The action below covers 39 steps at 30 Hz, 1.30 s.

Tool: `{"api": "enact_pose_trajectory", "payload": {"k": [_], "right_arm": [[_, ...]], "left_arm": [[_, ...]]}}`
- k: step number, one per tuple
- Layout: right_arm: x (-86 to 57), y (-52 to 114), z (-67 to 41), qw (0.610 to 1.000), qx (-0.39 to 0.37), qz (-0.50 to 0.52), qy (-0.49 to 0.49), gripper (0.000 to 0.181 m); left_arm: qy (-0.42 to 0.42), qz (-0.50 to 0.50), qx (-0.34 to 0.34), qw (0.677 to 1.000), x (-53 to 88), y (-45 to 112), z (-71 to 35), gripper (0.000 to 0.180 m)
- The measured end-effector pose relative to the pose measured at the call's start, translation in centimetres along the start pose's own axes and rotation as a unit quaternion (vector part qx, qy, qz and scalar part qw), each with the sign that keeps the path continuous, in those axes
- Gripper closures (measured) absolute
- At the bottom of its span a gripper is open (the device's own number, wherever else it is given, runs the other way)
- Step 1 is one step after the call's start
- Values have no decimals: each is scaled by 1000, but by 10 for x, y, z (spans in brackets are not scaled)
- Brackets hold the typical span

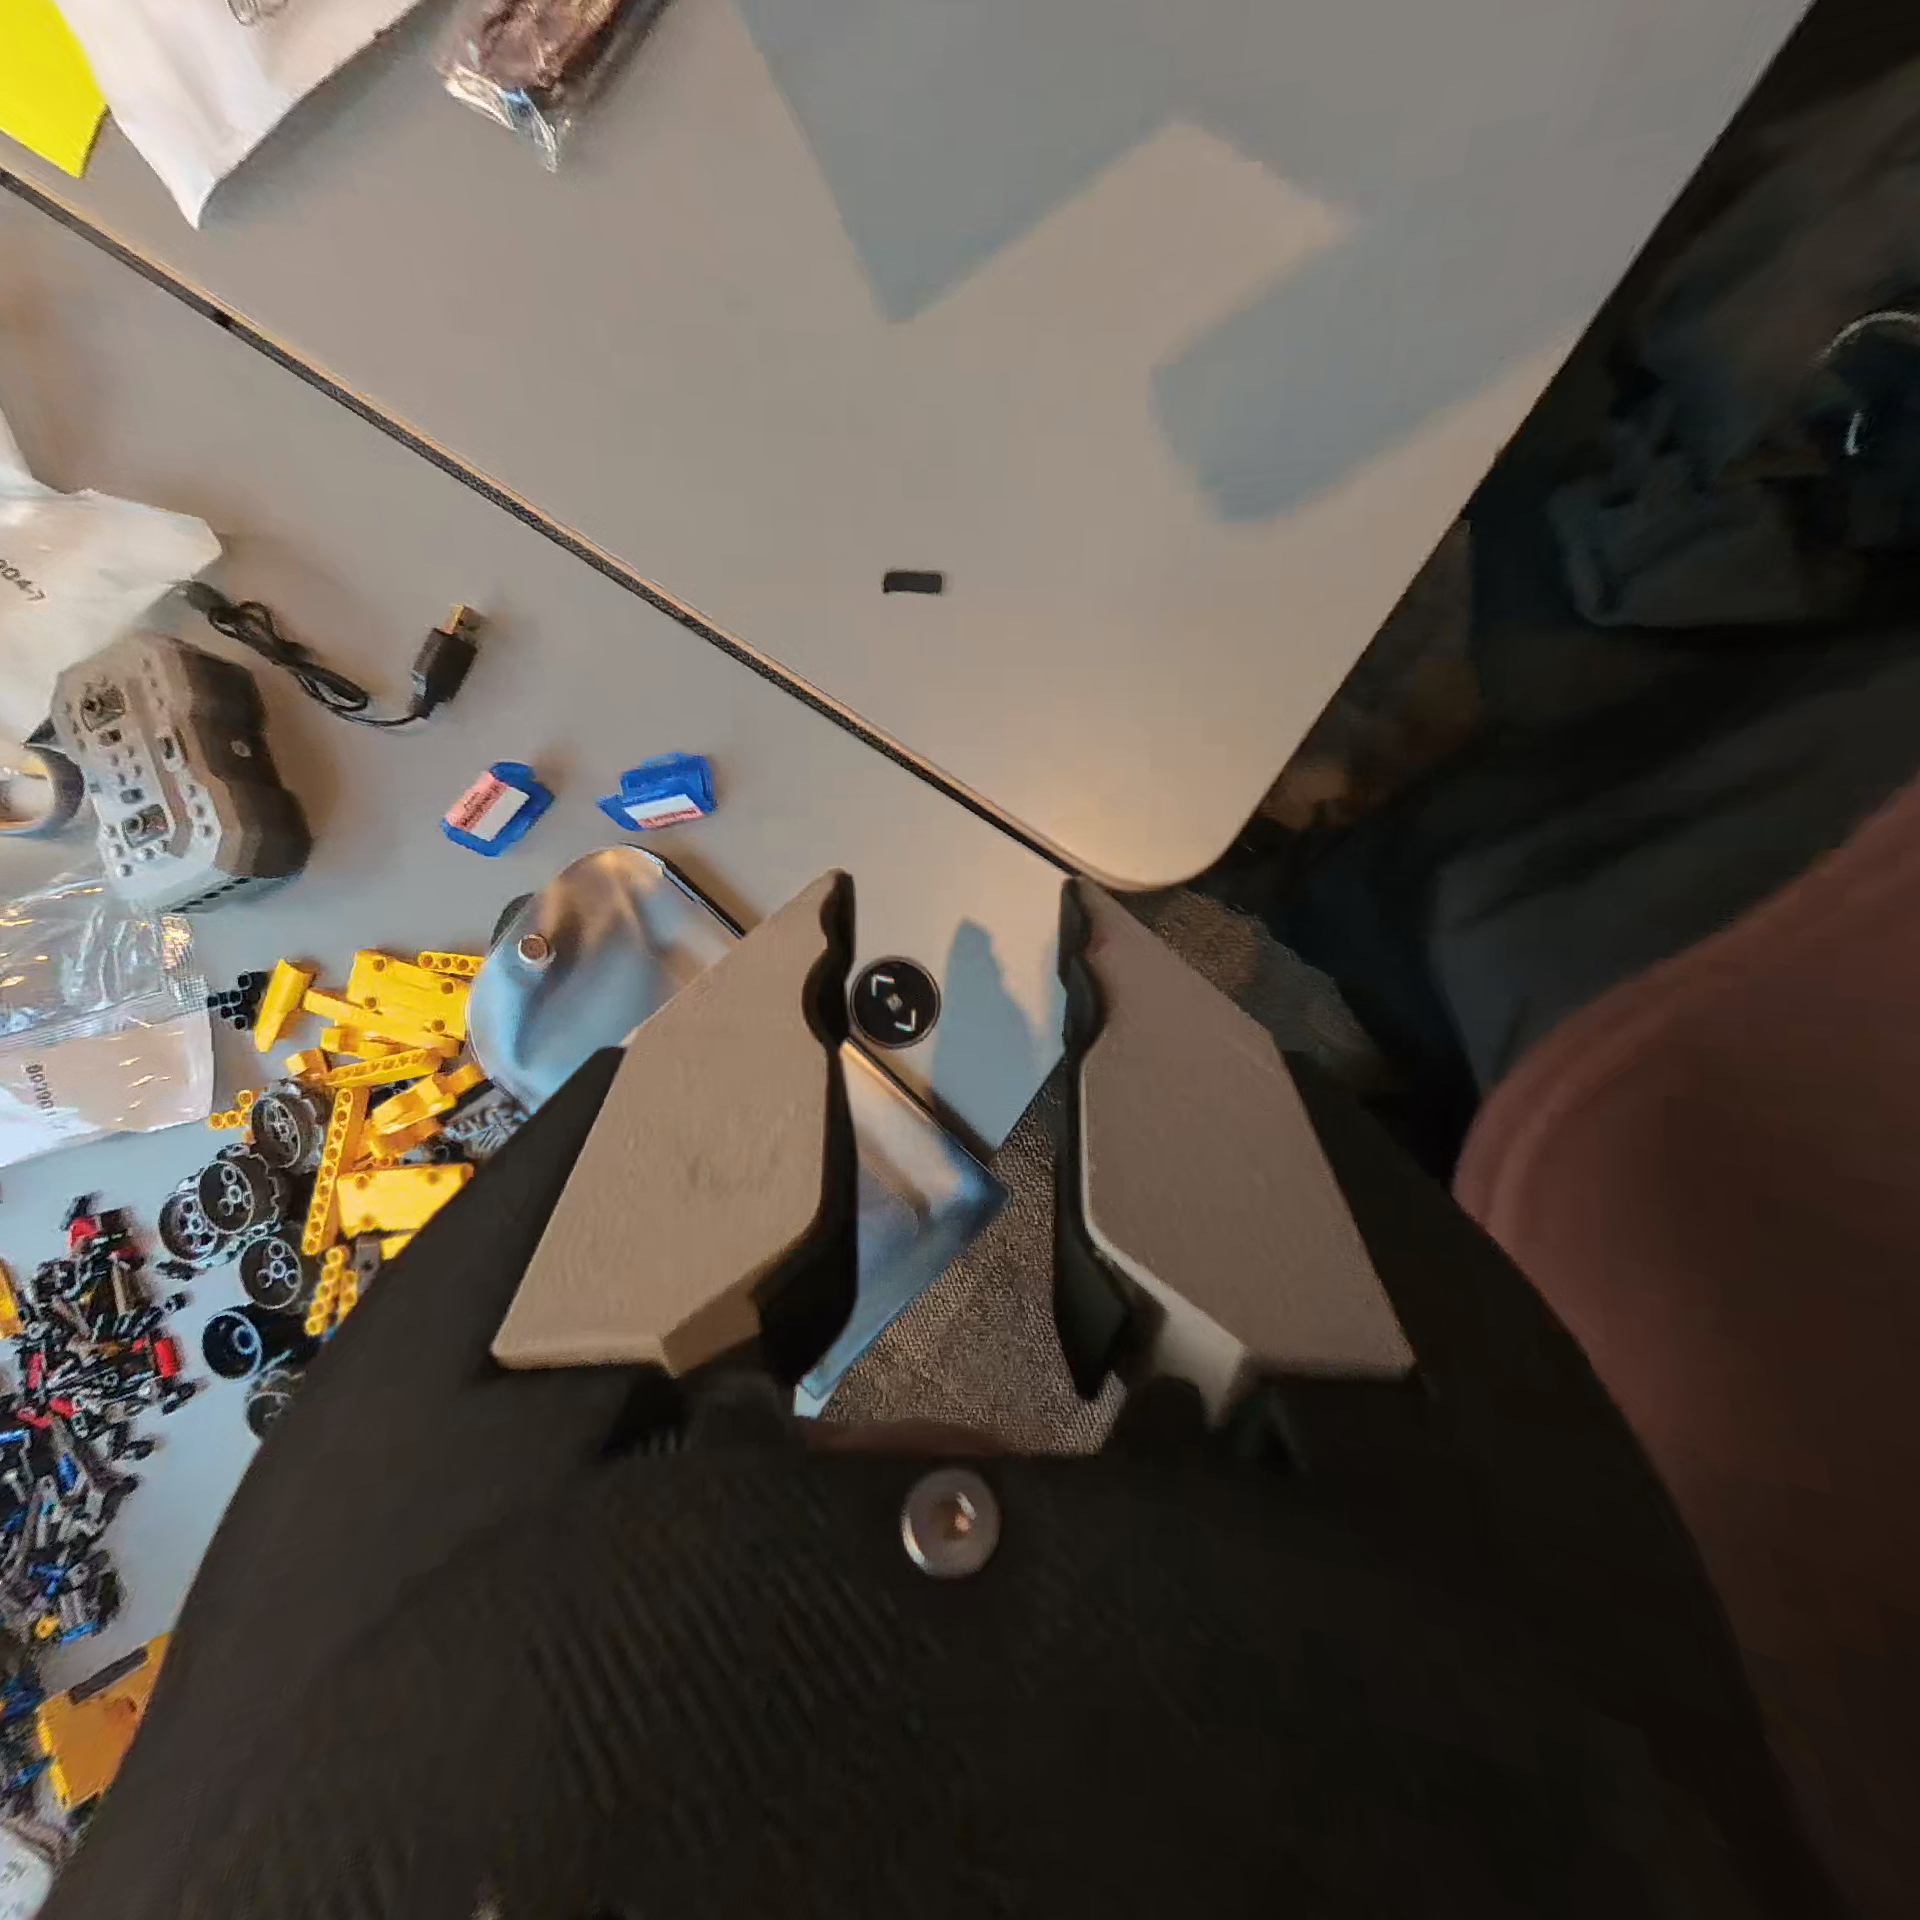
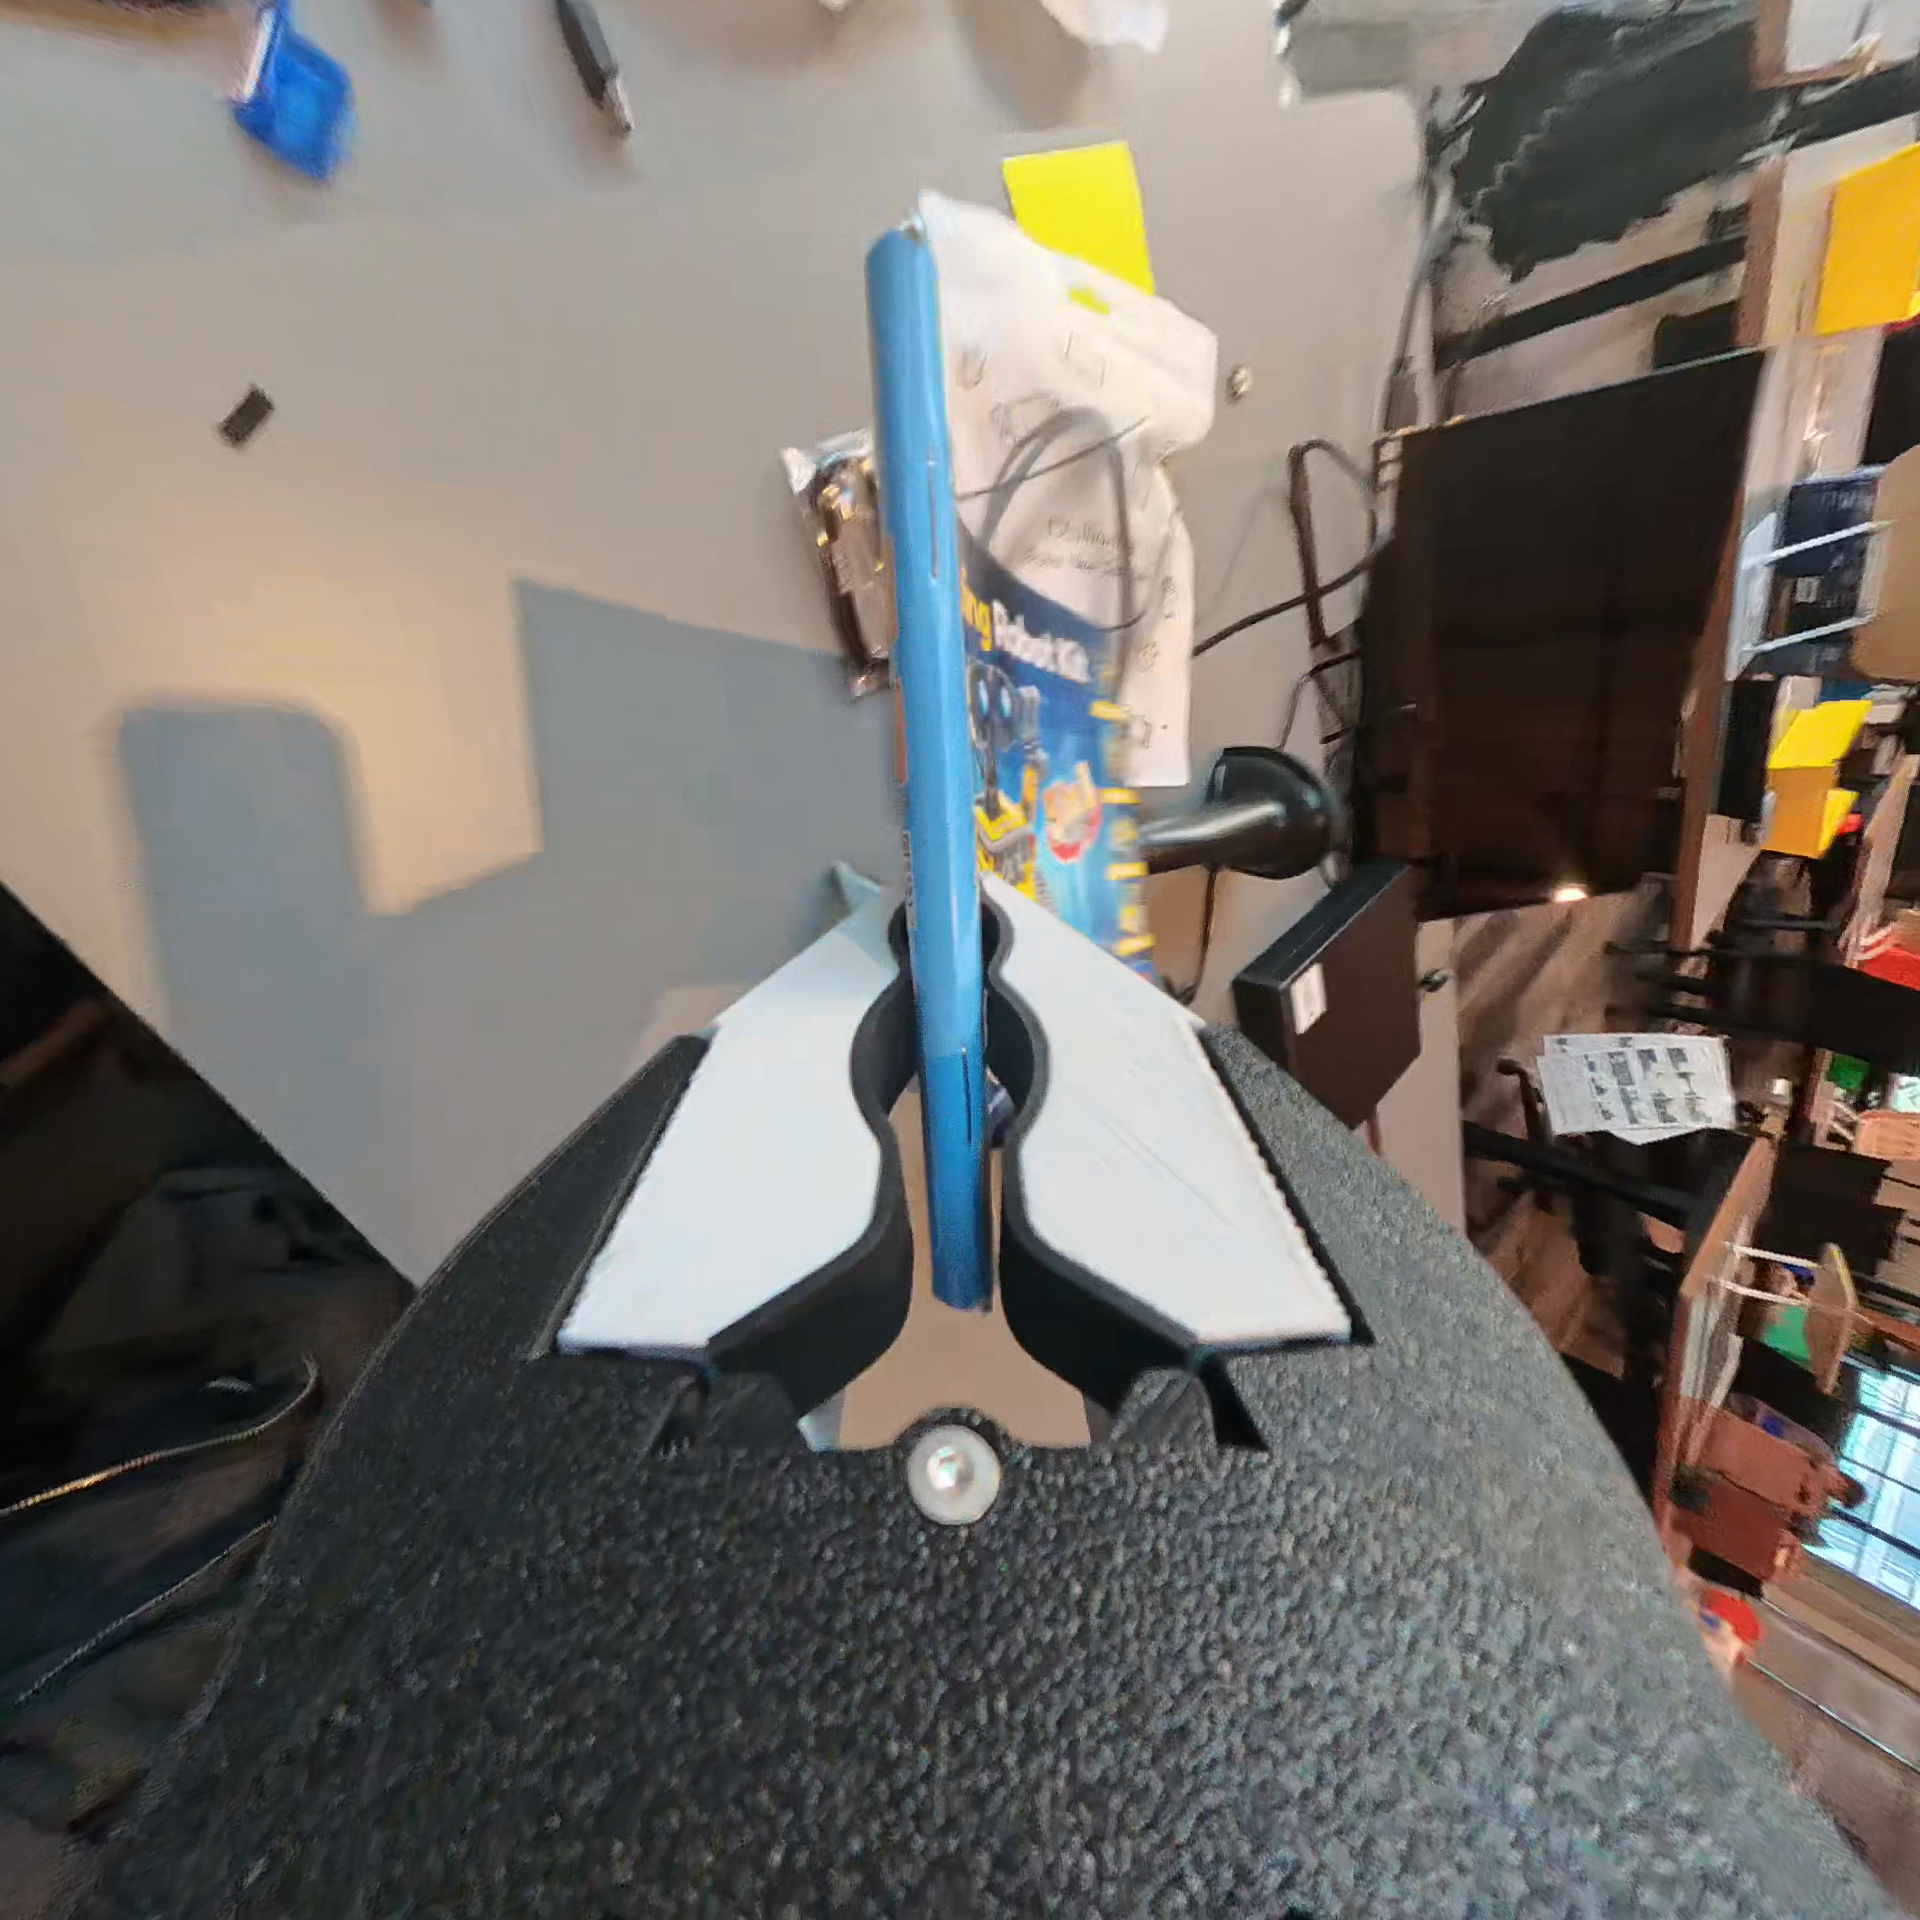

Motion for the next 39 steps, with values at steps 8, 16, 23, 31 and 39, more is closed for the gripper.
{"api": "enact_pose_trajectory", "payload": {"k": [8, 16, 23, 31, 39], "right_arm": [[80, 7, 20, 963, -29, -189, 191, 177], [42, -28, 27, 825, -151, -319, 441, 178], [44, 9, 126, 876, 9, -185, 445, 178], [17, -21, 132, 957, 85, -10, 278, 178], [61, -13, 67, 929, -28, -155, 335, 178]], "left_arm": [[7, 15, -8, 1000, -7, 0, -5, 140], [24, 23, -9, 999, -12, 0, -10, 135], [39, 27, -19, 999, -19, 0, -25, 134], [41, 31, -25, 998, -24, -1, -25, 134], [38, 42, -24, 998, -19, -6, -21, 128]]}}
Point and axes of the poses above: each gripper's, where its closed fingertips meet, y out along the fingers, z out of its underside, x = y × z across the jaws, the point moved 5 cm from there along -y, back along the fingers, and after that the axes turned 6 degrees about -z, right-handed, at the moved point
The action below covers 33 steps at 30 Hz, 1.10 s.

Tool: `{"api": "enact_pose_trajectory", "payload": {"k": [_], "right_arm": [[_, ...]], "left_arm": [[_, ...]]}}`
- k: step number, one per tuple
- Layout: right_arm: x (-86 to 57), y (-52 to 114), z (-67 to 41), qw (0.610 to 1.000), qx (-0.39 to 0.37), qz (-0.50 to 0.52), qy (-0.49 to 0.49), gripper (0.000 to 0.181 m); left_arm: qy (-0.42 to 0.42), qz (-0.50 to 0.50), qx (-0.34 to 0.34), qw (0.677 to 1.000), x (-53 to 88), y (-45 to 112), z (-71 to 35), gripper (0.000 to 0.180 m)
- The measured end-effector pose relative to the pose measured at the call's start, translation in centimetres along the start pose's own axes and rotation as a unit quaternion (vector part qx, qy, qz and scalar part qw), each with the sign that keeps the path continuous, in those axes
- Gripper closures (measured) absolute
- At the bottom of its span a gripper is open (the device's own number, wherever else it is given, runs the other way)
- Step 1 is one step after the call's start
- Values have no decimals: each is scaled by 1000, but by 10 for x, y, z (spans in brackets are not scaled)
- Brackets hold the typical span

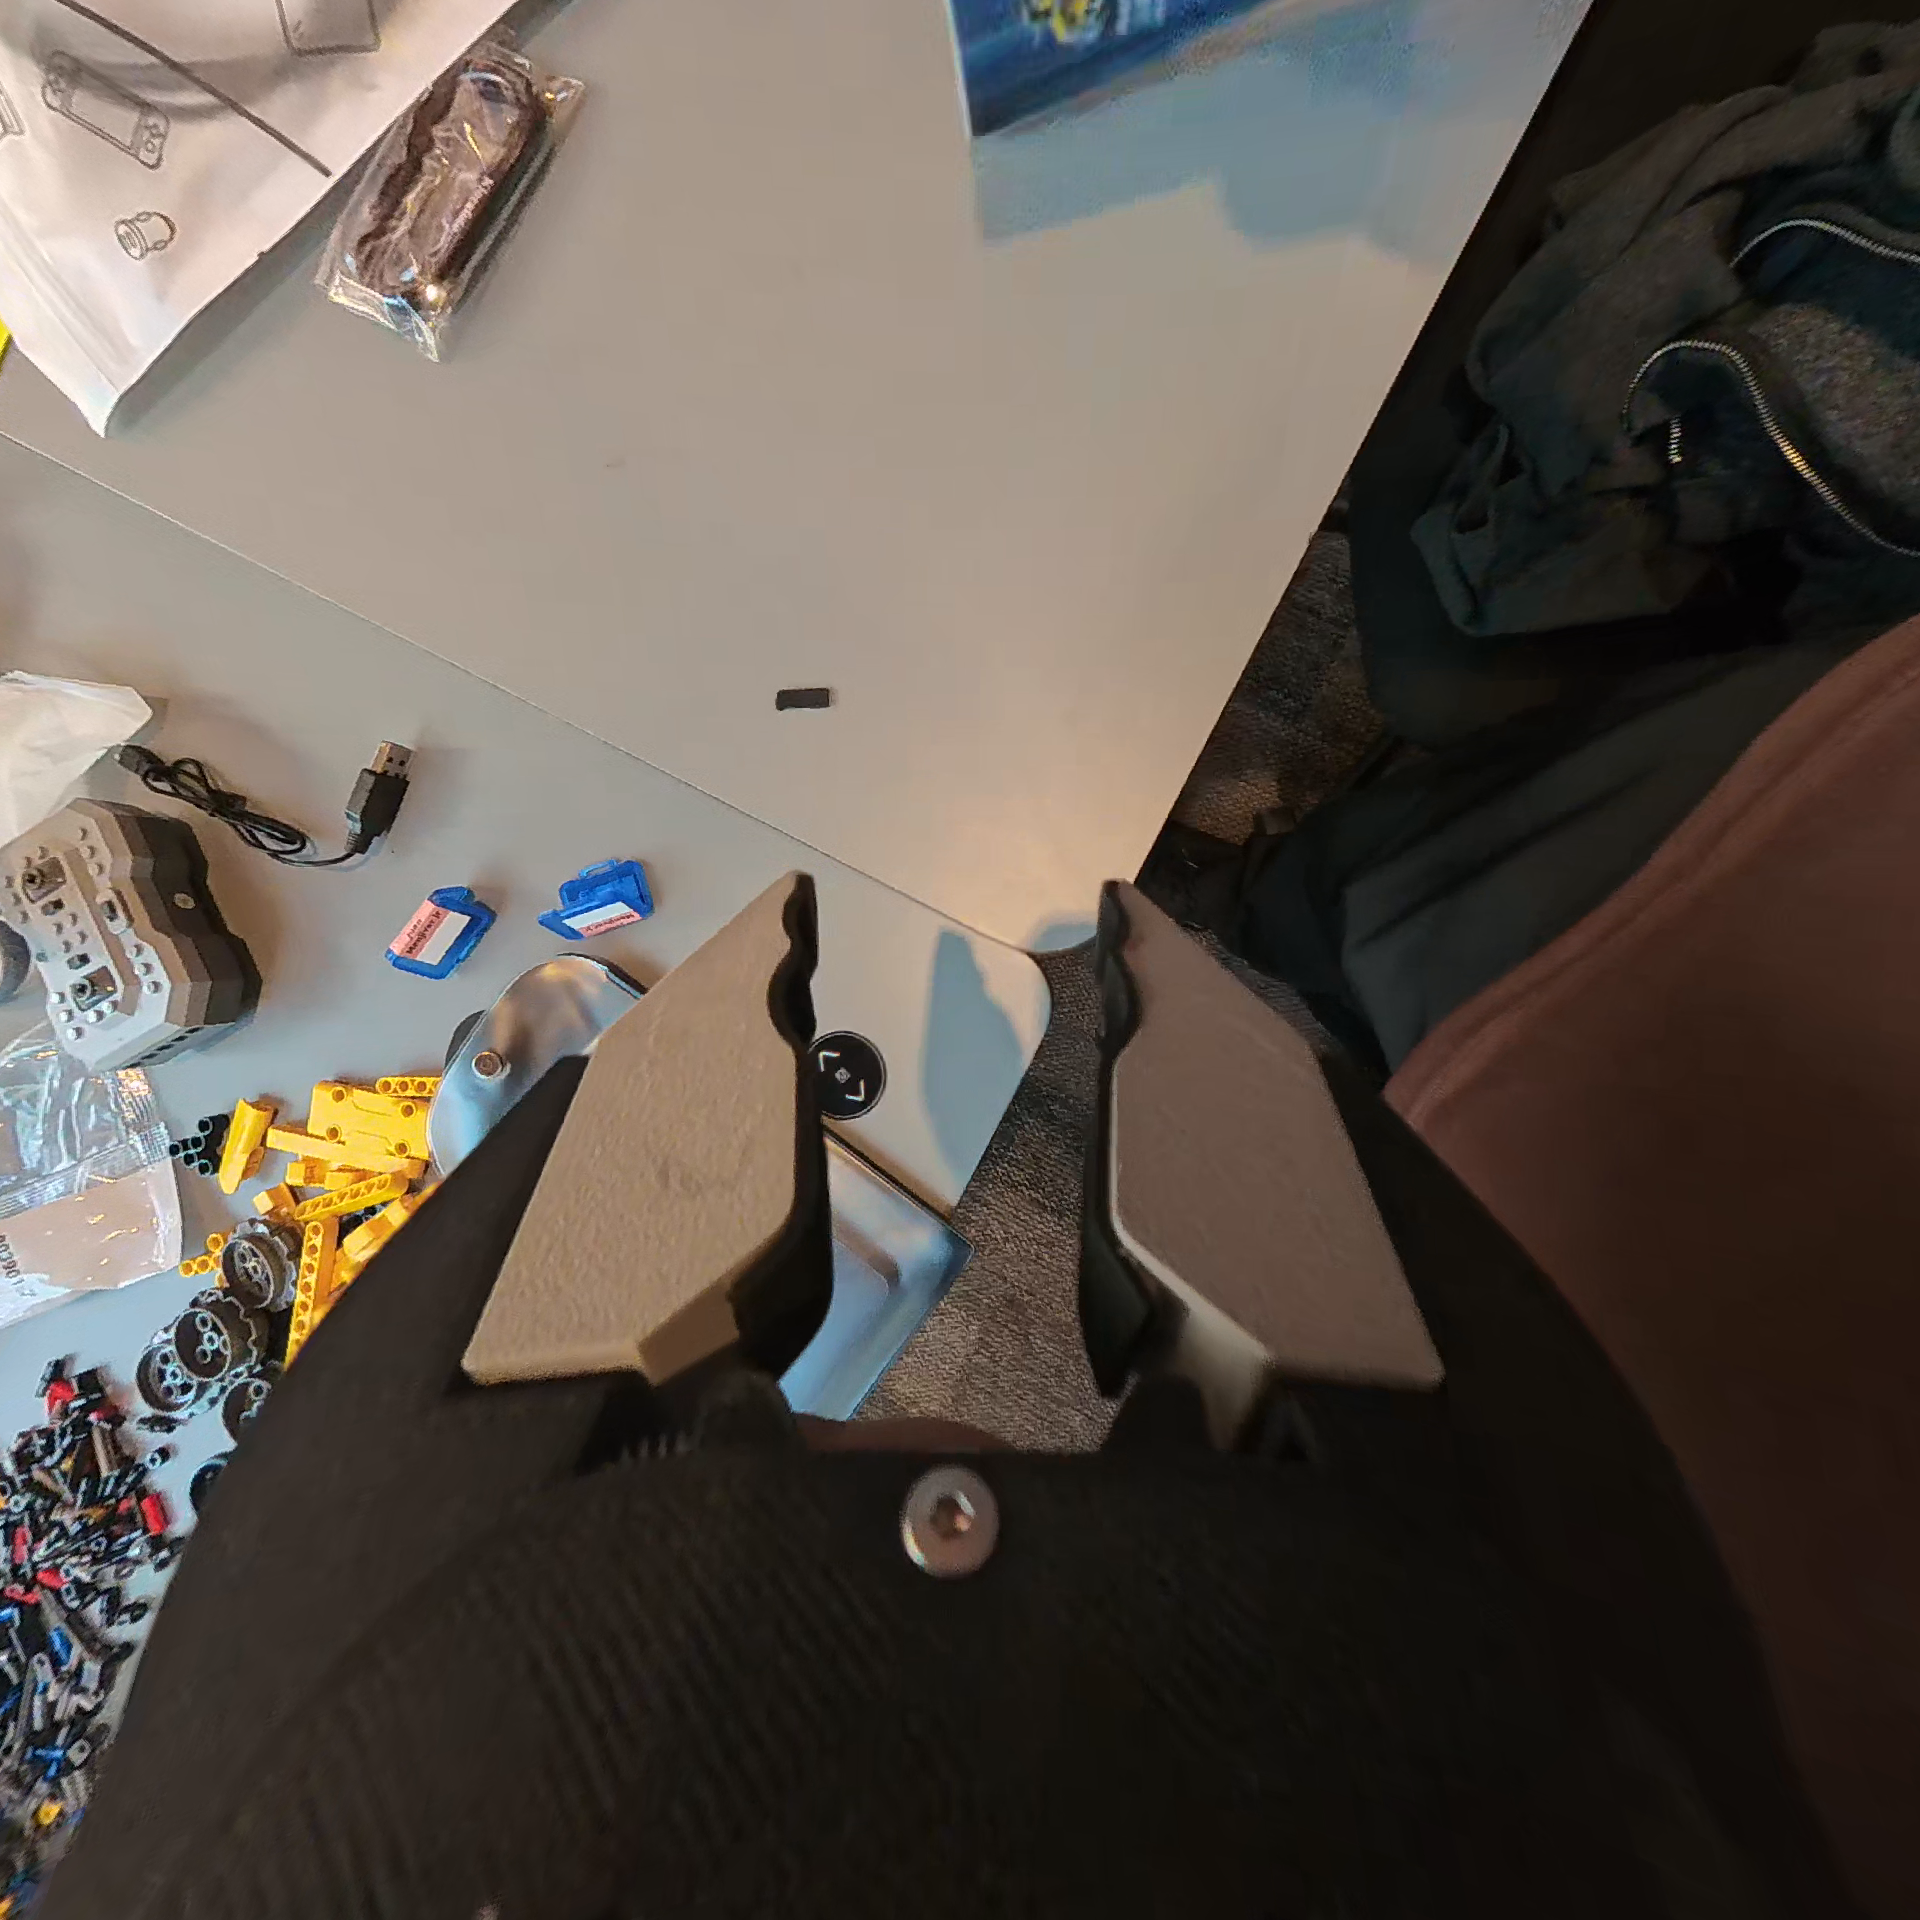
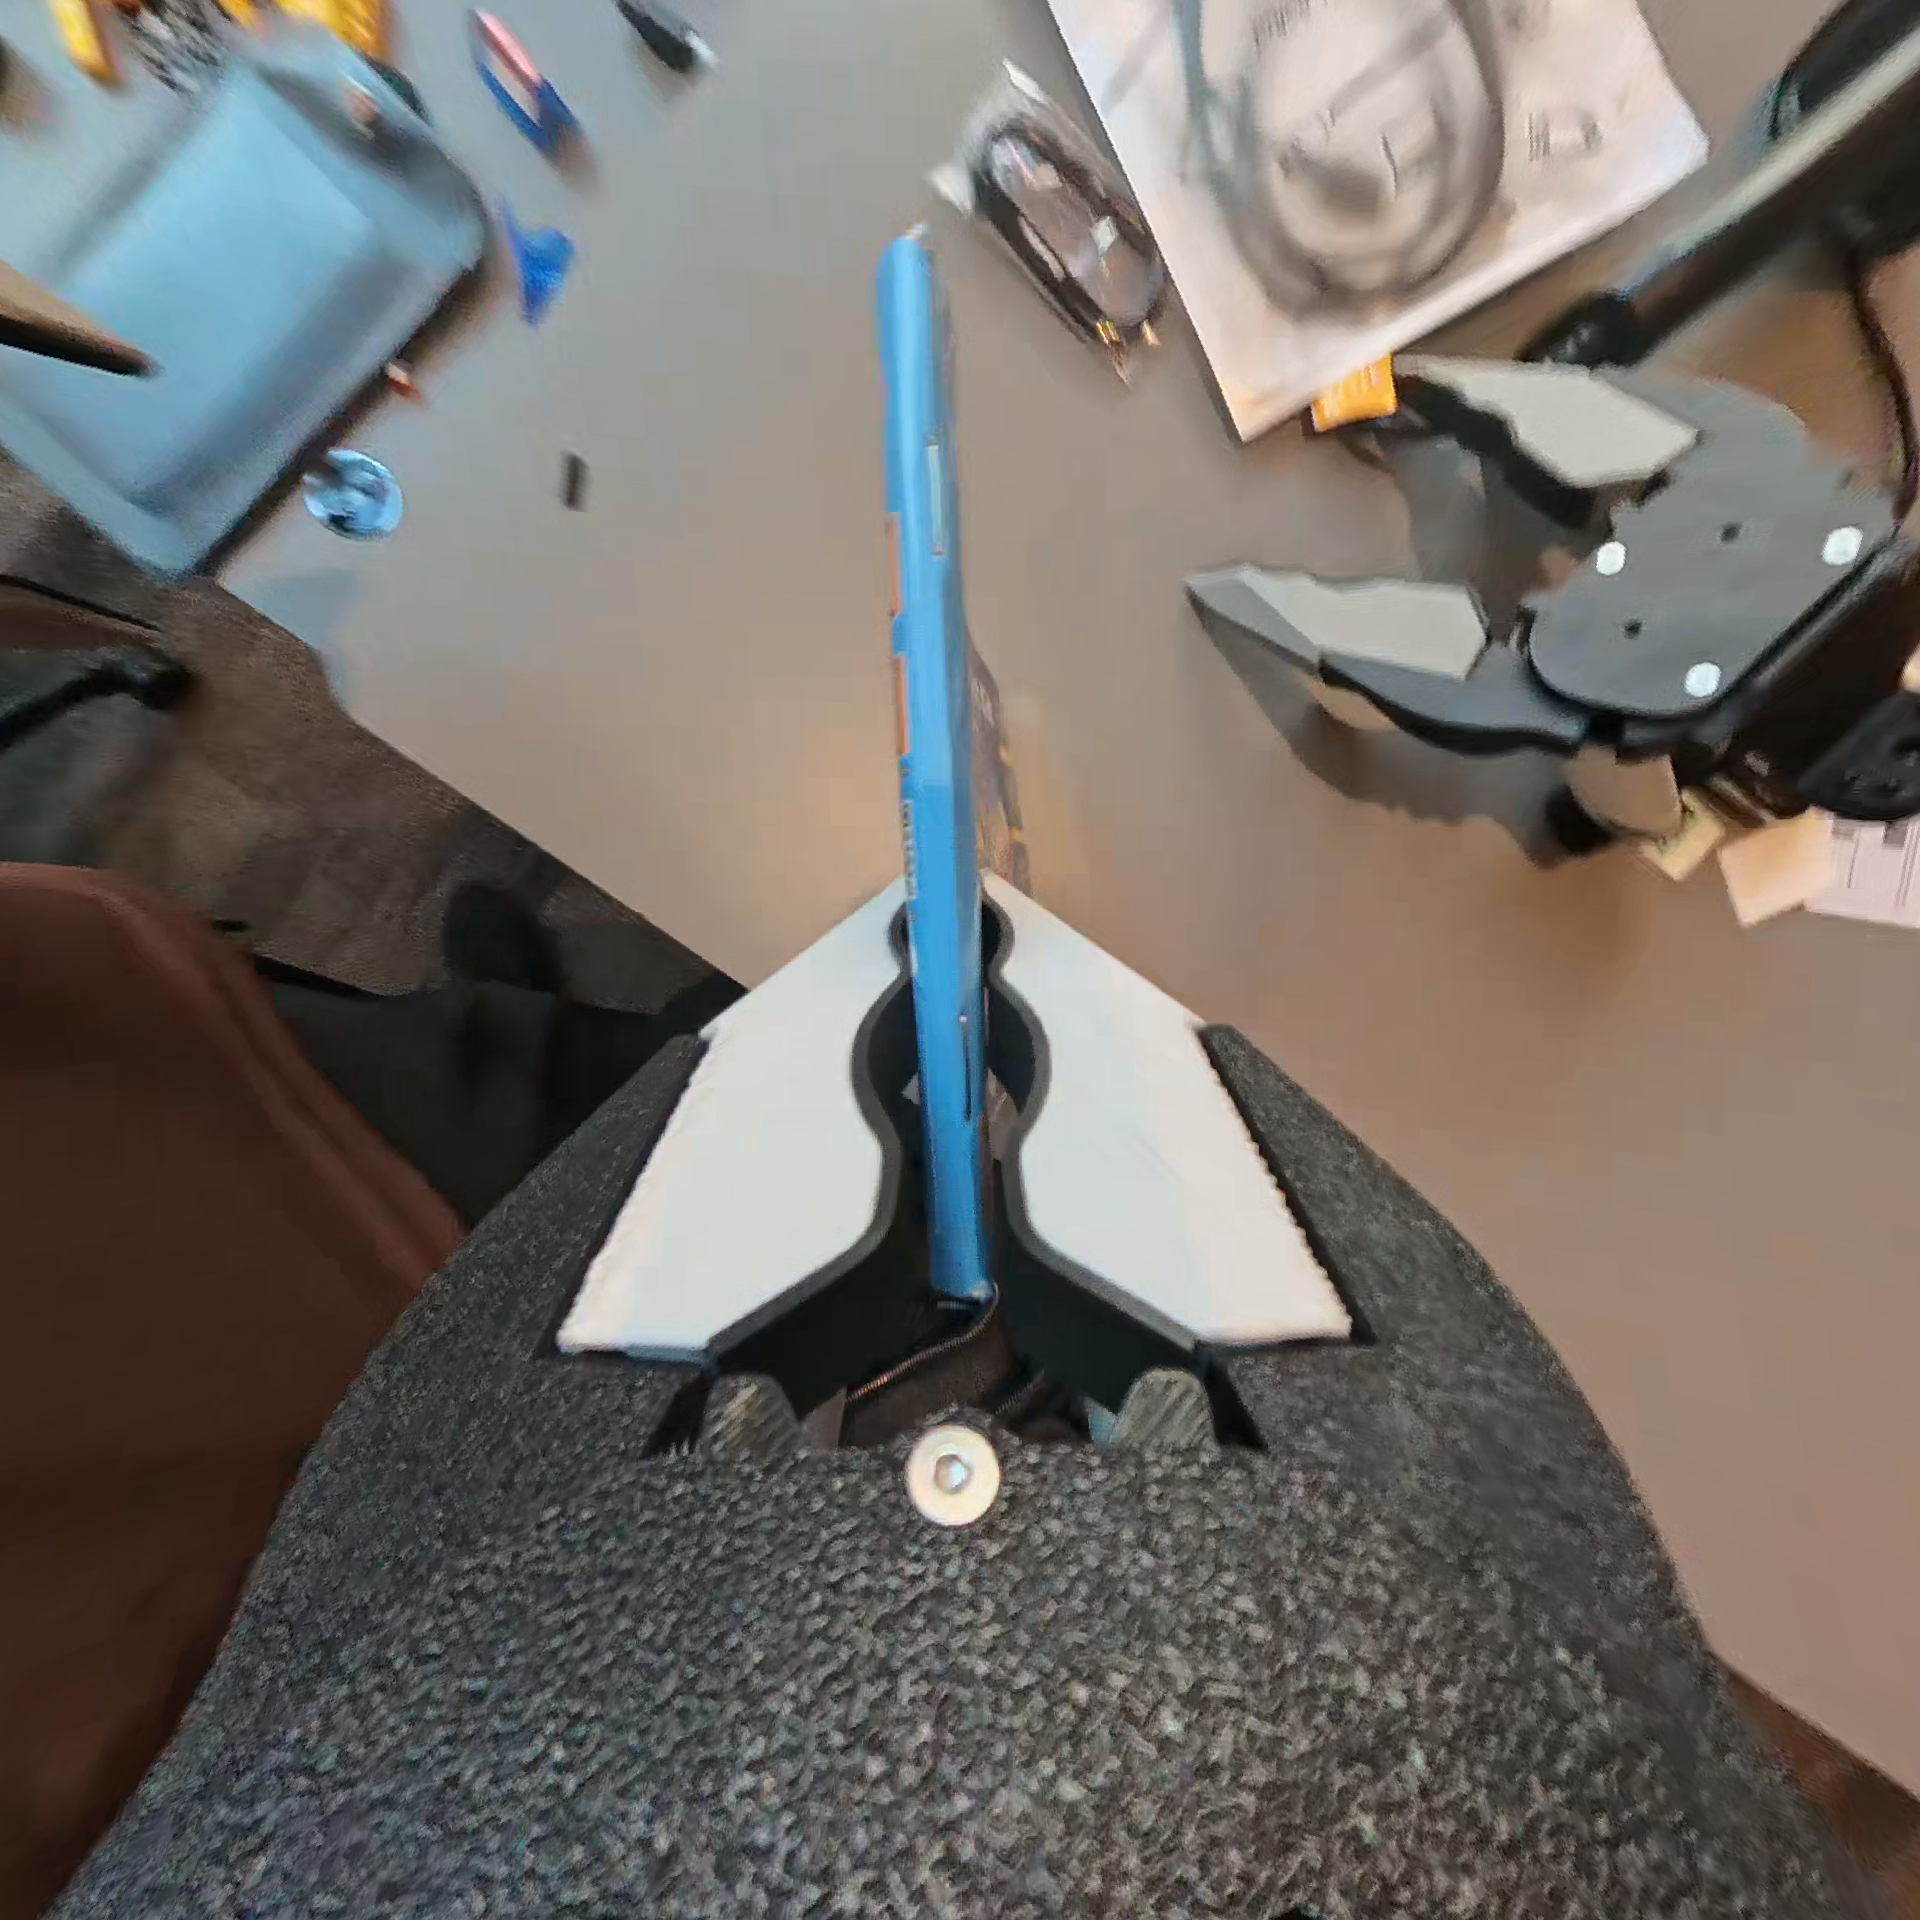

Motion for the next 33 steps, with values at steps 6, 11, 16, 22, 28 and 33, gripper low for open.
{"api": "enact_pose_trajectory", "payload": {"k": [6, 11, 16, 22, 28, 33], "right_arm": [[29, -41, -37, 994, -68, -61, -59, 178], [61, -54, -49, 979, -88, -99, -153, 178], [95, -67, -58, 957, -107, -143, -227, 178], [81, -75, -67, 961, -127, -146, -197, 170], [44, -79, -63, 975, -161, -83, -130, 144], [64, -49, -53, 976, -101, -84, -172, 119]], "left_arm": [[-5, 42, -39, 998, 11, -13, -11, 122], [10, 69, -125, 990, 36, -37, -60, 117], [44, 161, -215, 962, 33, -65, -102, 139], [-31, 283, -224, 932, 20, -76, -103, 177], [-216, 322, -112, 915, 37, -44, -81, 177], [-237, 322, -119, 909, 46, -30, -85, 177]]}}
Point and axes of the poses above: each gripper's, where its closed fingertips meet, y out along the fingers, z out of its underside, x = y × z across the jaws, the point moved 5 cm from there along -y, back along the fingers, and after that the axes turned 6 degrees about -z, right-handed, at the moved point
